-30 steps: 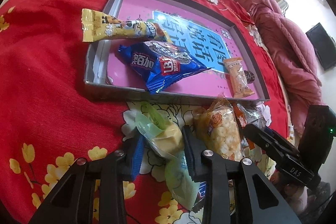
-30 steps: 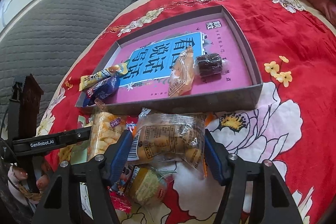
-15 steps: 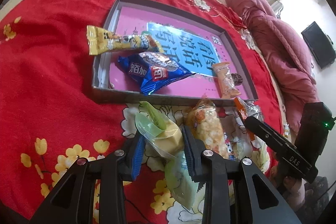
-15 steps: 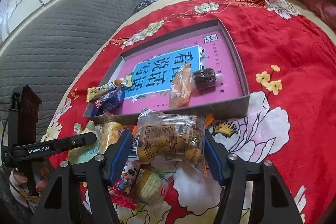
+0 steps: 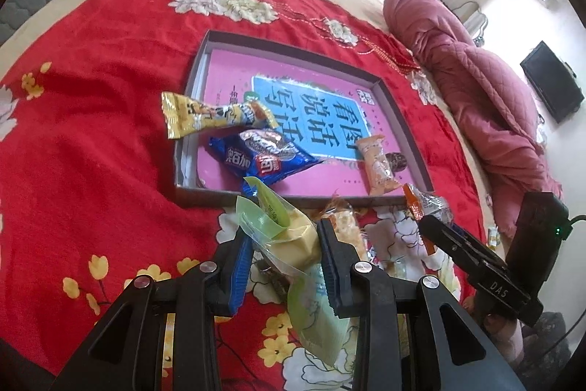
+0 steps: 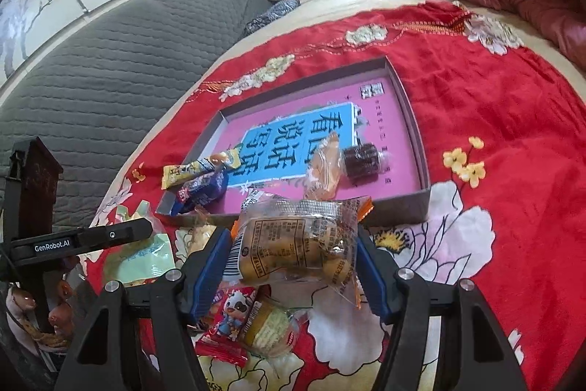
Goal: Organize snacks
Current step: 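Lift both held snacks off the pile and carry them toward the tray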
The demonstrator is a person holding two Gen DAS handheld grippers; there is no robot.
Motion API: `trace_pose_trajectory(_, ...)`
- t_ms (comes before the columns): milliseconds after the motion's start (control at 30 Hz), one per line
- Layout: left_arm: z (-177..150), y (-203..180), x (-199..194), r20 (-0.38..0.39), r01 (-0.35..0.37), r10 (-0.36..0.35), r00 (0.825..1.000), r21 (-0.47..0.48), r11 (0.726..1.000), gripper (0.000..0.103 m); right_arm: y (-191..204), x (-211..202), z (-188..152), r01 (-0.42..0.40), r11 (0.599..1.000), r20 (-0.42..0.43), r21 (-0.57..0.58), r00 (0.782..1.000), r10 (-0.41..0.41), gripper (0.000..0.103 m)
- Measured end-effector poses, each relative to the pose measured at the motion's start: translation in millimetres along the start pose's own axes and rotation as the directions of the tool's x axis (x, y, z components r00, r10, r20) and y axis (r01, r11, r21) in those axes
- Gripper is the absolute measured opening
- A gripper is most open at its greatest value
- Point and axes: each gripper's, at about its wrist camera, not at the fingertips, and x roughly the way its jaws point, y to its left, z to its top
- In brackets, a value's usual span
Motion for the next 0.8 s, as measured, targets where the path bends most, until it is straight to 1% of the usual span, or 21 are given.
trace_pose_trajectory(133, 2, -5, -5, 0.014, 0.0, 0.0, 1.0, 0.007, 1.0, 0.035, 3, -3, 2, 0.001, 1.0, 0.016, -0.018, 1.0, 0.0, 0.066)
trace_pose_trajectory(400, 9, -13, -16, 0.044, -0.004, 0.003, 0.999, 0.012, 1.0, 0.035, 3, -8, 7, -0.015, 1.0, 0.047, -0.016, 0.999, 0.015, 0.066)
trace_pose_trajectory(800, 18, -30, -17, 0.058, -0.003, 0.001, 0.998, 0.032, 0.999, 0.035, 0, -15, 13, -0.026, 1.0, 0.078, -0.01, 0.997, 0.027, 0.066)
